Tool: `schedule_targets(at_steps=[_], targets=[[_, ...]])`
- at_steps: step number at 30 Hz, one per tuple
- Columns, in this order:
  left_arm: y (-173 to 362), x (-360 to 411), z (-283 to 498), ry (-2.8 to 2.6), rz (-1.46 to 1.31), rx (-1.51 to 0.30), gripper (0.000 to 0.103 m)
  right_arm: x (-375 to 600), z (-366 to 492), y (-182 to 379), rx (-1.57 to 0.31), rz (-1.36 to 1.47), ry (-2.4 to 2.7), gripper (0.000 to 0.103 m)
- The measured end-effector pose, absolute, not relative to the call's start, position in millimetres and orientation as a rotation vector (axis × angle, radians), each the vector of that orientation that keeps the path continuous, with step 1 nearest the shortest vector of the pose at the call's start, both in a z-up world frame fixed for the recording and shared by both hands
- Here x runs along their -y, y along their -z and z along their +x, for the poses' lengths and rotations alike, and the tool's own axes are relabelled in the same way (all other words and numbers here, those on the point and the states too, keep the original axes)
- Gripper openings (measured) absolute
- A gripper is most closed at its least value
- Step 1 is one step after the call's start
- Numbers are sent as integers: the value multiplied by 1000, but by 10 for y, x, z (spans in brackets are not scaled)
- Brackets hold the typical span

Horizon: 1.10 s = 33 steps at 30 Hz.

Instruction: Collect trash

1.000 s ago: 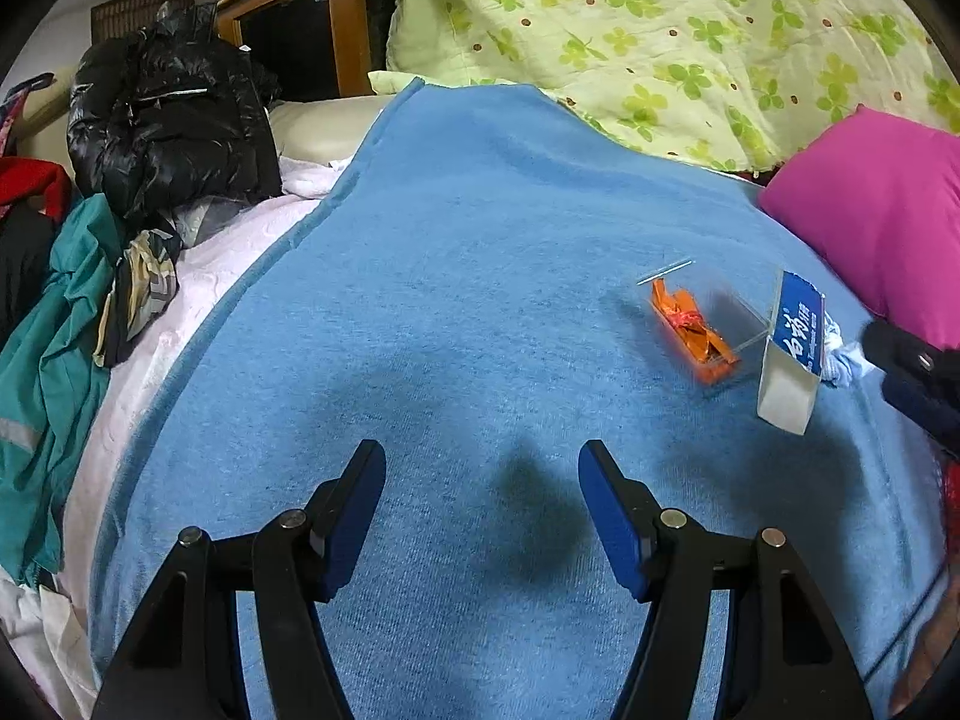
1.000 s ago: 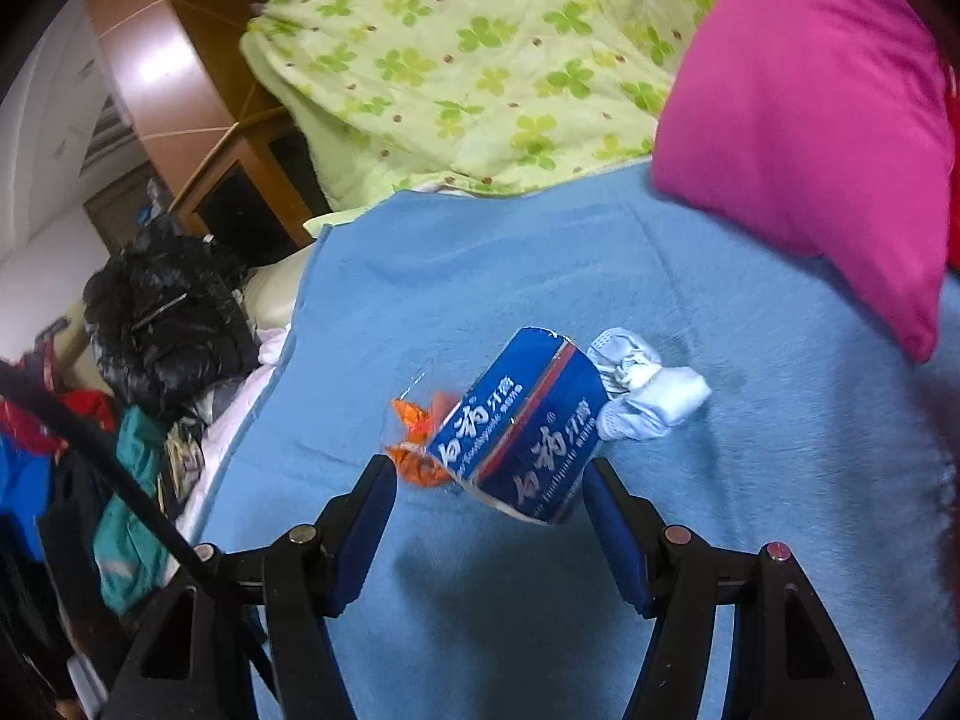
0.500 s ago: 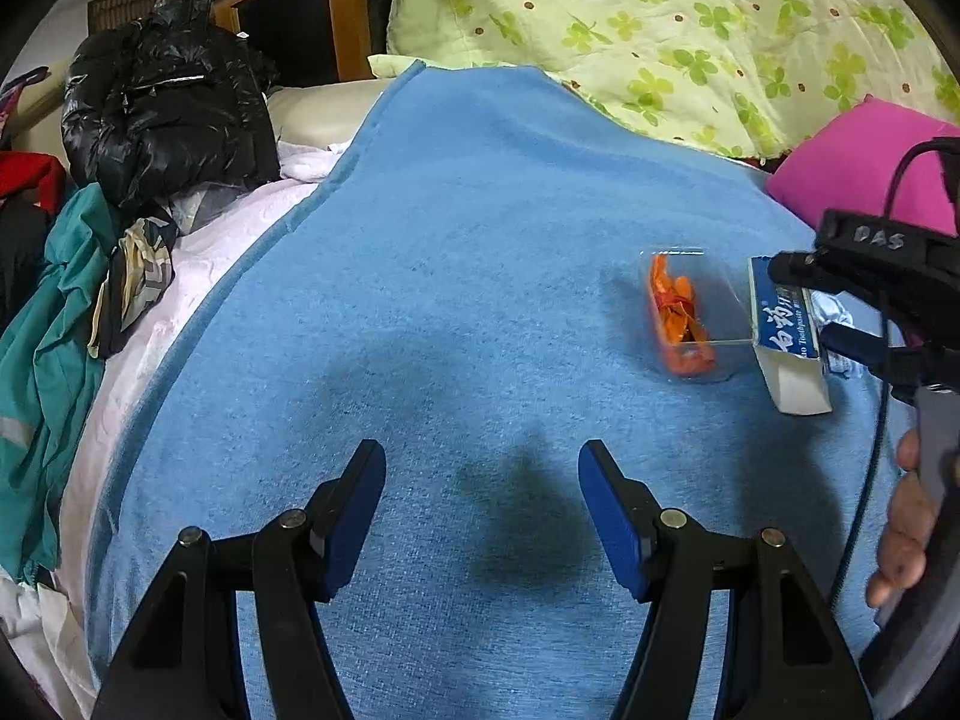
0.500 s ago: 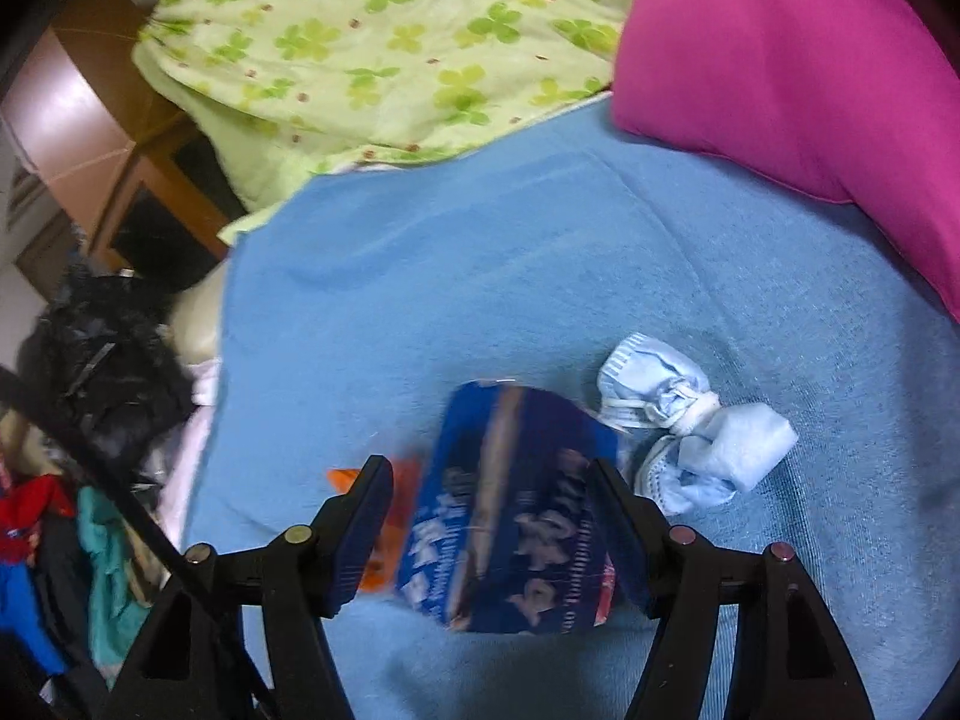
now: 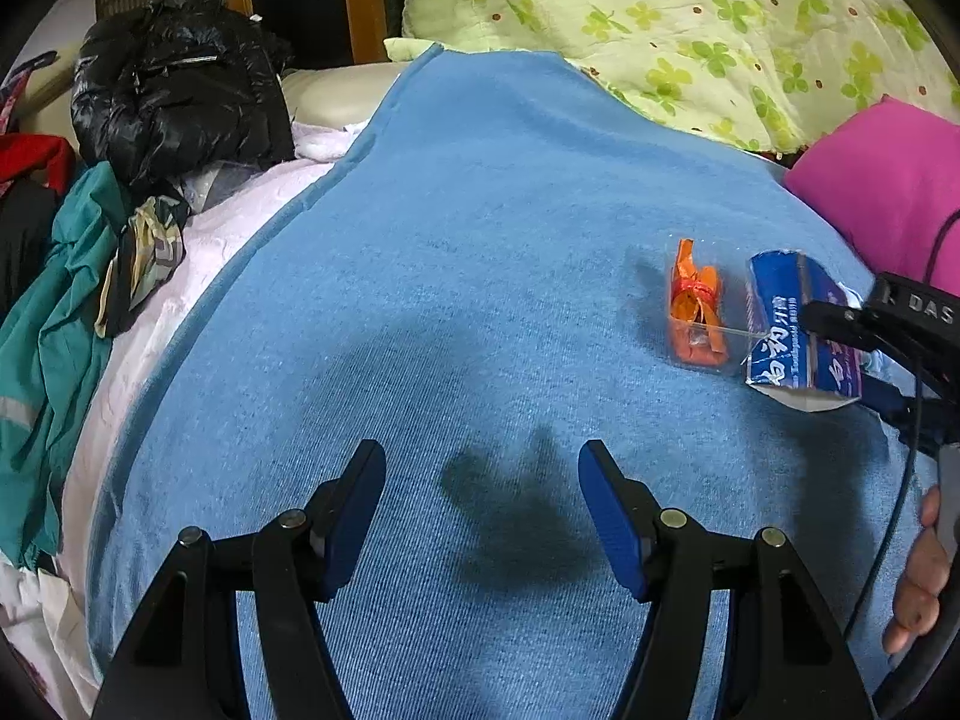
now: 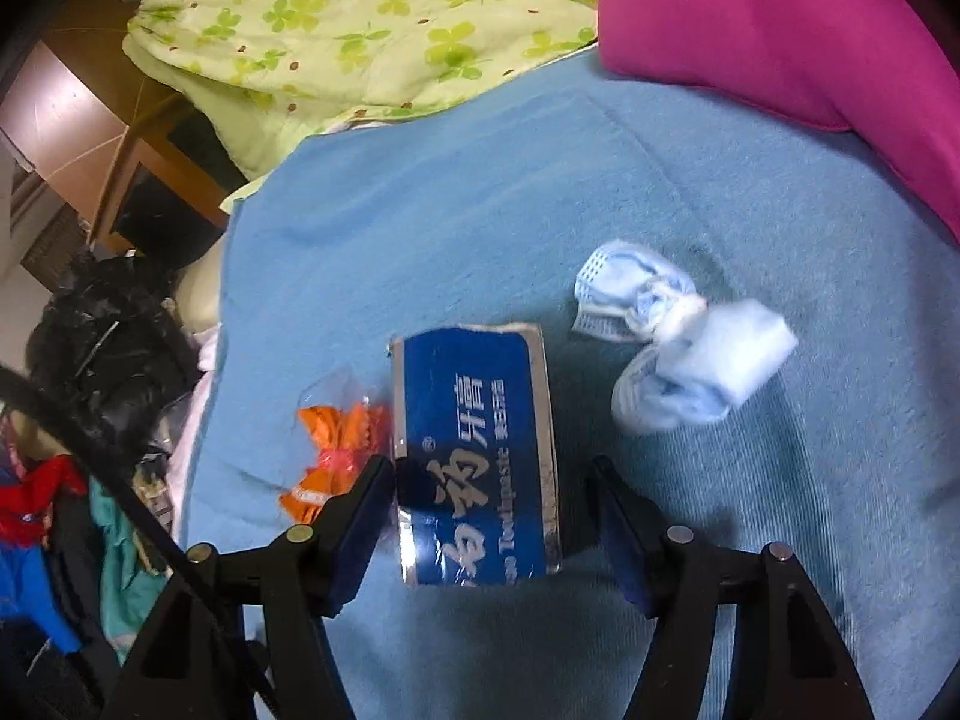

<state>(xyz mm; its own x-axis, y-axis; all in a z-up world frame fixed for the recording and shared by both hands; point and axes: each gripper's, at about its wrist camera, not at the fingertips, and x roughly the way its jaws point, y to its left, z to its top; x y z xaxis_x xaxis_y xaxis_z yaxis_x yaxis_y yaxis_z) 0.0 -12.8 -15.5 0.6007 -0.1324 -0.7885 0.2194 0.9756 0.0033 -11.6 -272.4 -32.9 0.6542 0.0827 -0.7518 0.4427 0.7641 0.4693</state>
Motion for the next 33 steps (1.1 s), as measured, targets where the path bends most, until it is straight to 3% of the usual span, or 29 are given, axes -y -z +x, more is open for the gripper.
schedule_targets(at_steps=[11,17,33], targets=[[166,39,38,180,54,-923,68,2525,-296,-52,-758,496,338,69],[152,28,44,173,51,-921,68,2182,-303,-278,-628,436,68,69],[137,-215,69,128,1,-924,68,1604,379,274,-782,290,163,69]])
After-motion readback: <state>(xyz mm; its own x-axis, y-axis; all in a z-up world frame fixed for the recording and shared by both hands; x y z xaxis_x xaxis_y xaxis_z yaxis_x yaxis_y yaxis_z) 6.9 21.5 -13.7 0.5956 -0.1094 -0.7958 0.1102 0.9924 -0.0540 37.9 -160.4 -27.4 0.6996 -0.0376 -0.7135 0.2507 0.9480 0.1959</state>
